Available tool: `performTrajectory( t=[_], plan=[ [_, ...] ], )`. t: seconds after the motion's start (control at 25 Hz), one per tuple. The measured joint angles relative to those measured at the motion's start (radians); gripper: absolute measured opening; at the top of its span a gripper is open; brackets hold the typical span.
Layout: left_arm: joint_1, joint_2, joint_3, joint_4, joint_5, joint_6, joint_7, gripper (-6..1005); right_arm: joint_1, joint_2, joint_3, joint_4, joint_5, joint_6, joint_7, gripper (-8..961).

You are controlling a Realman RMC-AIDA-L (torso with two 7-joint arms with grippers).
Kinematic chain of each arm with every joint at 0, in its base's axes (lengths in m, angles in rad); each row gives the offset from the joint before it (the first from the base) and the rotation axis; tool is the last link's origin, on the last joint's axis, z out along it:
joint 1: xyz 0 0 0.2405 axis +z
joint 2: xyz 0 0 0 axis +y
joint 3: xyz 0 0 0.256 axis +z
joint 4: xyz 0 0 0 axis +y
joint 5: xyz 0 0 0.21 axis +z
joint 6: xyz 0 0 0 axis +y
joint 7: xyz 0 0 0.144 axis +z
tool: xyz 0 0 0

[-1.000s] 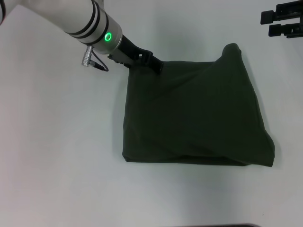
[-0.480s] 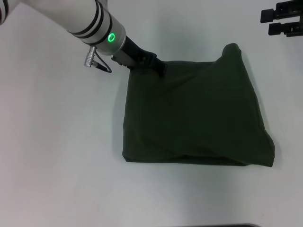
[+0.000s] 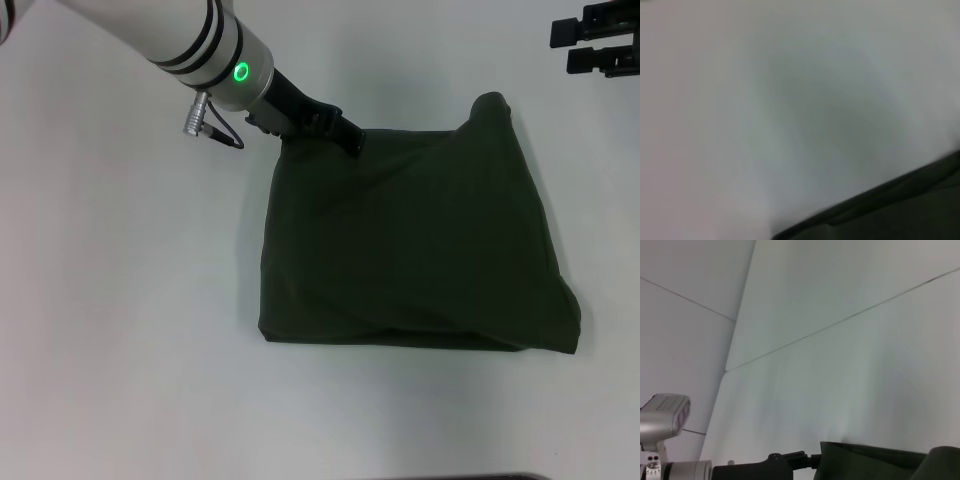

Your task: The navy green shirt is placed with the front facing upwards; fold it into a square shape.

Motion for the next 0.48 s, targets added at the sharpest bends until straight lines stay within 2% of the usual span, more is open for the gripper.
performTrajectory(
  t=[0.48],
  plan=[
    [-0.005,0.005,0.017,0.001,0.012,0.0,-0.016,892,-0.001,0.0,0.002,0.001,0.0,-0.003,0.001,598]
  ],
)
